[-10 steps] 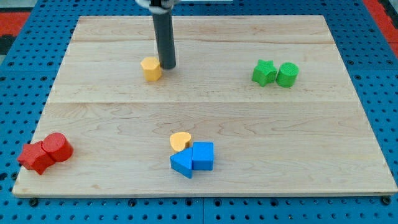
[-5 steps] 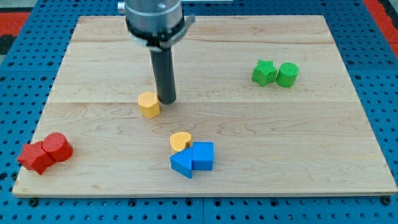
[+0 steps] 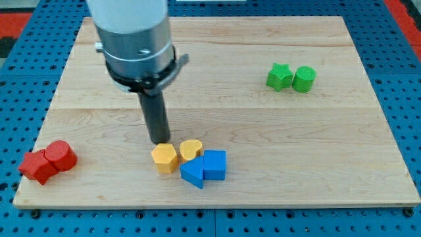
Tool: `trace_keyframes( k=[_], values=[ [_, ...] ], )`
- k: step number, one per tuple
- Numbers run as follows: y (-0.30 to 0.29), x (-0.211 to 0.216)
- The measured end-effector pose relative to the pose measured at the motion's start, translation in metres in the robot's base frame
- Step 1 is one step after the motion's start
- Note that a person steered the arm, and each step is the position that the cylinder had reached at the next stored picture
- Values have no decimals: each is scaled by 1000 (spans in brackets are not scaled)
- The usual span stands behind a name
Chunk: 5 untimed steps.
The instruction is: Move the yellow hexagon into the yellow heart
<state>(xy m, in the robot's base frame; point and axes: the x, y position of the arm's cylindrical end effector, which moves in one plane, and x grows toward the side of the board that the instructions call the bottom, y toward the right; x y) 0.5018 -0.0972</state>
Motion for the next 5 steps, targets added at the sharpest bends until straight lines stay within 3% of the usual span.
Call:
trace_keyframes(
  k=[1, 2, 3, 5],
  values=[
    [-28, 18],
    [-12, 50],
    [12, 52],
    [-27, 49]
  ],
)
